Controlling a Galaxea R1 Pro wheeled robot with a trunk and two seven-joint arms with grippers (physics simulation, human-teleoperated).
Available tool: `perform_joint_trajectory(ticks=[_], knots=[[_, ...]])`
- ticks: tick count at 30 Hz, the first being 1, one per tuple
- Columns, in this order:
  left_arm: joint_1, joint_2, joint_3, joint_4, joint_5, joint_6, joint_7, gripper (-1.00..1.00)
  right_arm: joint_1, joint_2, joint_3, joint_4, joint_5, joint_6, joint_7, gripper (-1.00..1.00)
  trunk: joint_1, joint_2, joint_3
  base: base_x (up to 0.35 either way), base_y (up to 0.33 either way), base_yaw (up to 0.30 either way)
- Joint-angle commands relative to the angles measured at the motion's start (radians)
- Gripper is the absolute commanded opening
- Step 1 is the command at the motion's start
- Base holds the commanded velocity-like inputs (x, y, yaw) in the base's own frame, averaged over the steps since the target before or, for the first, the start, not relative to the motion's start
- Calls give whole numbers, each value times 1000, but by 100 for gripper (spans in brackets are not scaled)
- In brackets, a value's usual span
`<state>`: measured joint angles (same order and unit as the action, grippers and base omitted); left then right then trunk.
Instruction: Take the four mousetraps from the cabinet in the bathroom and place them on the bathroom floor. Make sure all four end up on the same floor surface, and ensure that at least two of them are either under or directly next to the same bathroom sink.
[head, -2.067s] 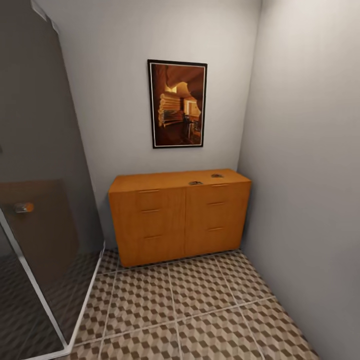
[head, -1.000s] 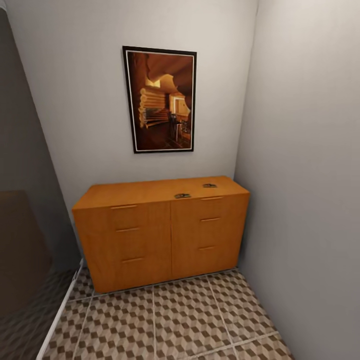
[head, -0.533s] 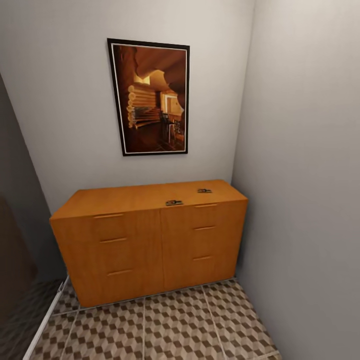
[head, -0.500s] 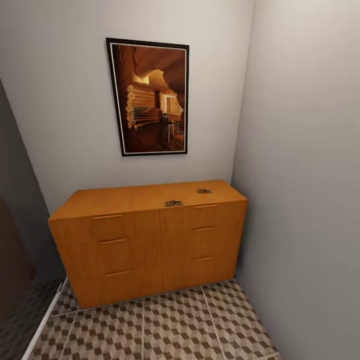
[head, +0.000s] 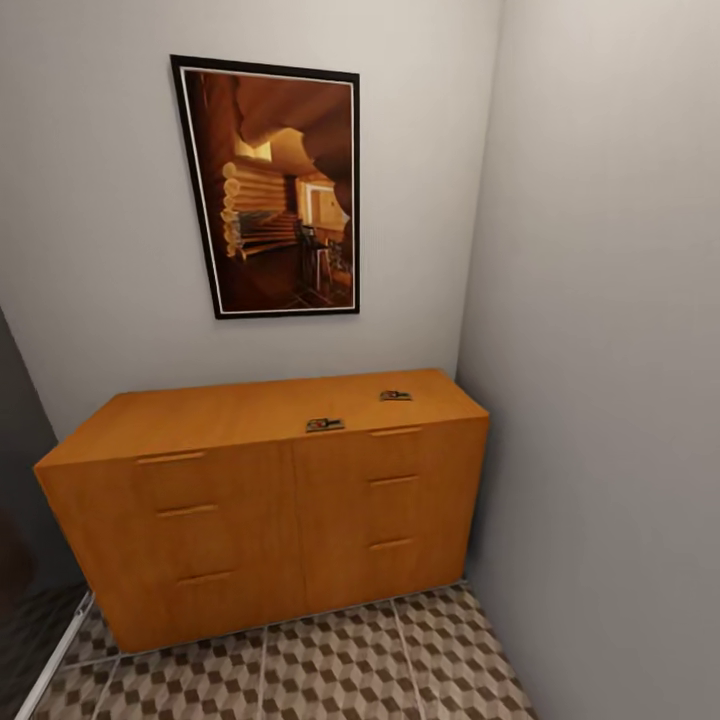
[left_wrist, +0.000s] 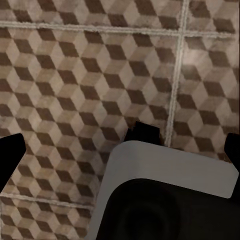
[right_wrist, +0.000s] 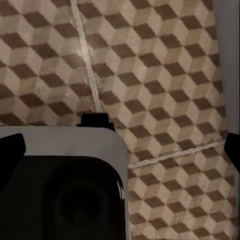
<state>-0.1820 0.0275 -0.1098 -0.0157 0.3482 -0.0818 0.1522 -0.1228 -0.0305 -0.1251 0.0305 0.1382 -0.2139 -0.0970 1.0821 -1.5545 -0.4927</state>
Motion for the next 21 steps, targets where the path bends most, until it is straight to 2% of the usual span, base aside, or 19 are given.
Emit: perform_joint_trajectory(ticks=[1, 14, 21], knots=[[-1, 0, -8, 0, 8, -3, 3, 100, -1, 0, -8, 3, 11, -6, -3, 100, 0, 0, -1, 284, -164, 0], [-1, 0, -9, 0, 8, -3, 3, 100, -1, 0, -8, 3, 10, -5, -4, 100, 0, 0, -1, 269, -162, 6], [-1, 0, -9, 0, 8, -3, 3, 100, -1, 0, -8, 3, 10, -7, -4, 100, 0, 0, -1, 169, -102, 183]])
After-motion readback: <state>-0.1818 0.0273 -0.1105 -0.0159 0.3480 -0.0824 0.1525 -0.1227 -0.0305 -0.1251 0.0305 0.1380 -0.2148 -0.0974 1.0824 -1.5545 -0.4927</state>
